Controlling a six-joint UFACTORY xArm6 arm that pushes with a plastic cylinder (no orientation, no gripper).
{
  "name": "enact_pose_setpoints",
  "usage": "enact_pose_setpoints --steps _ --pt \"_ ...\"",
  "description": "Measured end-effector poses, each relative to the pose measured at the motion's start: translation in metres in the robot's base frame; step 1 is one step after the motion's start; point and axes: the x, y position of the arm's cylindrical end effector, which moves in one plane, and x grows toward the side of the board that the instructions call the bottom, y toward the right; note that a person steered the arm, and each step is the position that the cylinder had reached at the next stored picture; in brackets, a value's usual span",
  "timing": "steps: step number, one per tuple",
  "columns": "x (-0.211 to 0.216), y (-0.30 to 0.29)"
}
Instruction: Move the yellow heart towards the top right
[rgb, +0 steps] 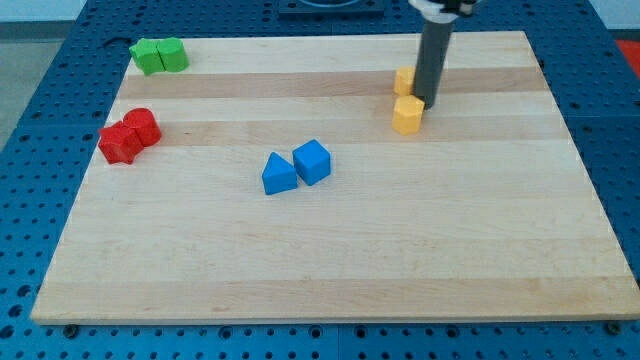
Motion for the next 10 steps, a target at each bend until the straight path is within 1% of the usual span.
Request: enact_pose_setpoints --steps 1,2,4,5,6,7,8,9,10 --pt "0.000 -0.032" --pt "-0.013 -0.033" --pt "-0.059 0.042" --pt "-0.083 0.066" --pt "-0.079 0.067" --pt "-0.048 0.036" --pt "-0.041 -0.006" --pt "-0.057 -0.024" --pt "-0.073 -0.023"
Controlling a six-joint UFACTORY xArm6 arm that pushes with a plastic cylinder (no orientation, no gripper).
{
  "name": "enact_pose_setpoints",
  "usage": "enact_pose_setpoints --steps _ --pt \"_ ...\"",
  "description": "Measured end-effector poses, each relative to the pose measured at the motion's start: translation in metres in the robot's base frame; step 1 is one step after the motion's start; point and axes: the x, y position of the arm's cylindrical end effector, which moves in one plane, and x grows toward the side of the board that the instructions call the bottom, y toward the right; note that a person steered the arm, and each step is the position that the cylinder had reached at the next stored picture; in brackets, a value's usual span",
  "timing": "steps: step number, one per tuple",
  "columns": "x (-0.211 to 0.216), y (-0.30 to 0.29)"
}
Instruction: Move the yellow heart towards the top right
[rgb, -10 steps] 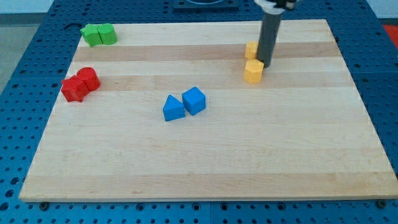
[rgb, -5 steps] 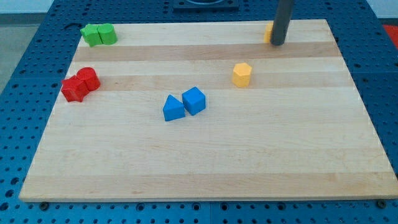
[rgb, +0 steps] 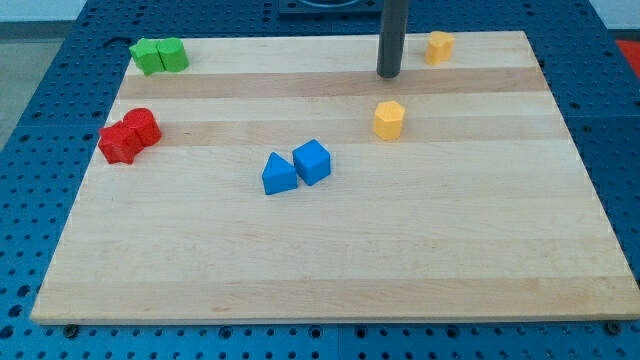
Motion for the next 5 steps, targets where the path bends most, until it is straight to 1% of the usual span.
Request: enact_pose_setpoints --steps 2,5 --pt "-0.027 0.044" --pt "-0.030 0.087"
